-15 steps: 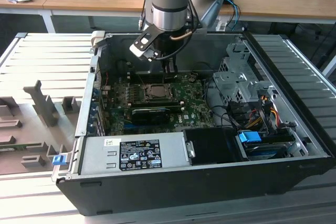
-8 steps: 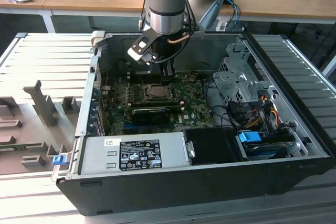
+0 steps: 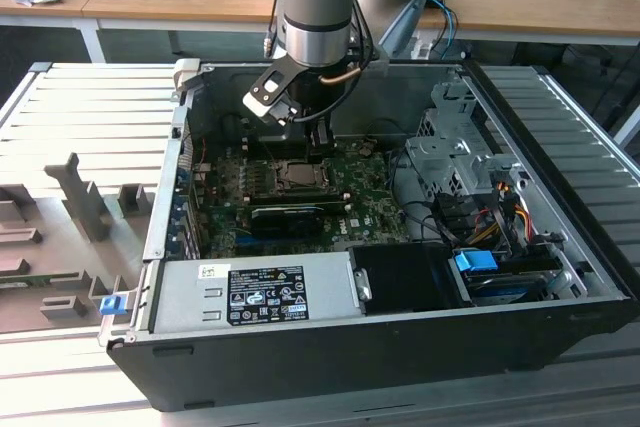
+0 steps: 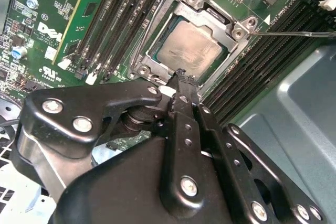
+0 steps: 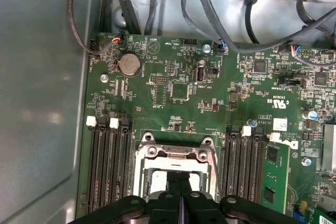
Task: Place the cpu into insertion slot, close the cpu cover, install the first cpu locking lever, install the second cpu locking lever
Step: 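Close the cpu cover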
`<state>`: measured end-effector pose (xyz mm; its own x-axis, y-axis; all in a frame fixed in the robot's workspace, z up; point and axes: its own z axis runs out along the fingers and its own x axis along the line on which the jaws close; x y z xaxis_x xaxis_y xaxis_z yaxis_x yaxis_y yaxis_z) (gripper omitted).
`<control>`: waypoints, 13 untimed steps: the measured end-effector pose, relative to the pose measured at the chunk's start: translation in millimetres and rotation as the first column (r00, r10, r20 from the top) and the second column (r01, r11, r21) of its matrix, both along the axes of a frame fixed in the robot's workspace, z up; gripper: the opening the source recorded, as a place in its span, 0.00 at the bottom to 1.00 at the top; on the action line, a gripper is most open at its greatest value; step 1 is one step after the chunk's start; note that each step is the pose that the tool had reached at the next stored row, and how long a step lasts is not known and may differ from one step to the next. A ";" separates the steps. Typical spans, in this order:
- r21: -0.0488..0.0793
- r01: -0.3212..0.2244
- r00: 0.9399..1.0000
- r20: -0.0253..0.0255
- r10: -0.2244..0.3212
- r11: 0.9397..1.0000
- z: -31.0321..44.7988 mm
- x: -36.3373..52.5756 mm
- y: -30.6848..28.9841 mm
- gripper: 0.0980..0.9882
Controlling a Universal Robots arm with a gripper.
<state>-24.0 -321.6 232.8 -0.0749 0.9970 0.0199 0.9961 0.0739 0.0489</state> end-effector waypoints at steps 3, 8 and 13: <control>0.001 0.000 1.000 0.000 0.000 1.000 -0.2 0.0 0.0 0.01; 0.002 0.000 1.000 0.000 0.000 1.000 -0.5 0.1 0.5 0.01; 0.004 0.000 1.000 0.000 0.000 1.000 -0.9 0.0 0.6 0.01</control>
